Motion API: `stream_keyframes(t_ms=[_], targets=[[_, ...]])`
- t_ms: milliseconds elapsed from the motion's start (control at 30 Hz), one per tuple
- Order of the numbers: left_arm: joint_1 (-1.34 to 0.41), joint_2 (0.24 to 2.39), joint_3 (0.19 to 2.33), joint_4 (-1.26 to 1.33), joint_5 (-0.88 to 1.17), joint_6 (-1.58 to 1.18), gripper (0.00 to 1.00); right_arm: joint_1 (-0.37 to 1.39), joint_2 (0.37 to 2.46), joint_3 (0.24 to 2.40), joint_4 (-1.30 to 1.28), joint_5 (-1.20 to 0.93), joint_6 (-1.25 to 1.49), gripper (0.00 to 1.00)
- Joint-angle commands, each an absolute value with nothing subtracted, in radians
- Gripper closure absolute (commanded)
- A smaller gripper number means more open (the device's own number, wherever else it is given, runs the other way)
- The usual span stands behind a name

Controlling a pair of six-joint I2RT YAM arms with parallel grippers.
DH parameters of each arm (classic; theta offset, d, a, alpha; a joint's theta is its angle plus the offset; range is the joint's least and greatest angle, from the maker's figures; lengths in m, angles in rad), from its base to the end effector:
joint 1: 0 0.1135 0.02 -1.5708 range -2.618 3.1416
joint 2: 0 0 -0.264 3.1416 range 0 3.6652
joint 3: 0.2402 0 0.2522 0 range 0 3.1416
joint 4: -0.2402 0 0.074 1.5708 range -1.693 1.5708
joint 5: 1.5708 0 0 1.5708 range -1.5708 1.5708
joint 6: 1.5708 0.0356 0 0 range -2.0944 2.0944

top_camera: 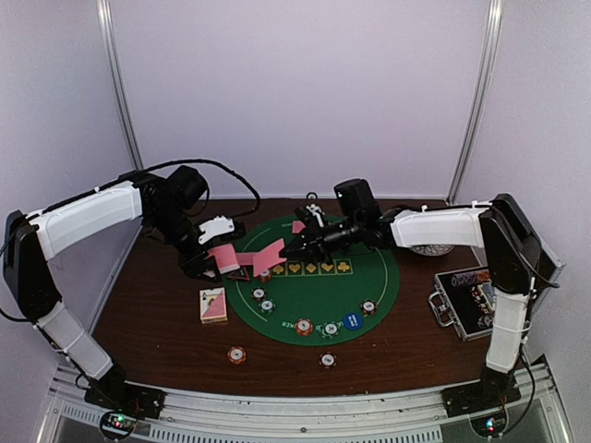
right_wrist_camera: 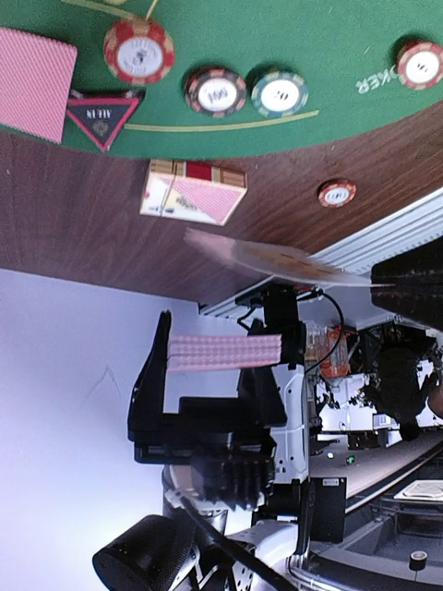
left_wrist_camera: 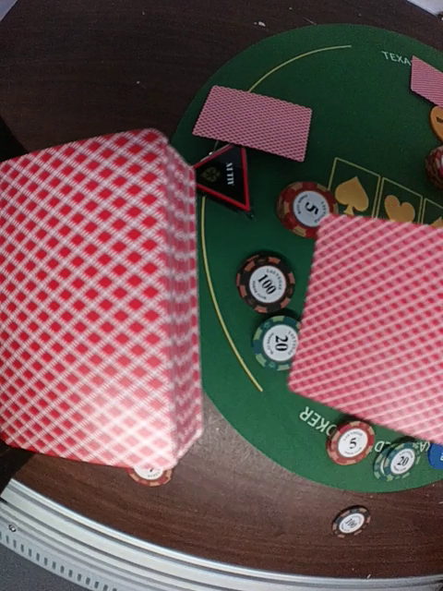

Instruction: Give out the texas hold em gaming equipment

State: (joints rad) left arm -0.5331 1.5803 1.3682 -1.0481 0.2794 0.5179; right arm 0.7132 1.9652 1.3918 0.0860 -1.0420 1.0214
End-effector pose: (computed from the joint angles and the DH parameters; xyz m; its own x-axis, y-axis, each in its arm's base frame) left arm 0.2600 -0.1648 0.2815 -0.4347 0.8091 -0.3955 0.8935 0.4425 -0.0768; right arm 0.3134 0.3118 0.2317 -0.9585 -0.2603 -0.1165 -0.1715 0.1999 0.9647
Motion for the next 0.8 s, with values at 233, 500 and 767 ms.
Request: stream_keyframes(t_ms=[233, 500, 767], targets=[[-0.535, 1.545, 1.382, -1.044, 0.292, 0.531, 1.0, 0.581, 1.814, 1.201, -0.32, -0.954, 0.677, 1.0], [-0.535, 1.542, 1.392, -1.058, 0.295, 0.532, 1.0, 0.561, 1.801, 1.148, -0.447, -0.896, 0.574, 1.0], [-0.535, 1.544, 1.394, -1.061, 0.306, 0.531, 1.0, 0.534, 1.794, 1.142, -0.534, -0.82, 0.501, 1.0]])
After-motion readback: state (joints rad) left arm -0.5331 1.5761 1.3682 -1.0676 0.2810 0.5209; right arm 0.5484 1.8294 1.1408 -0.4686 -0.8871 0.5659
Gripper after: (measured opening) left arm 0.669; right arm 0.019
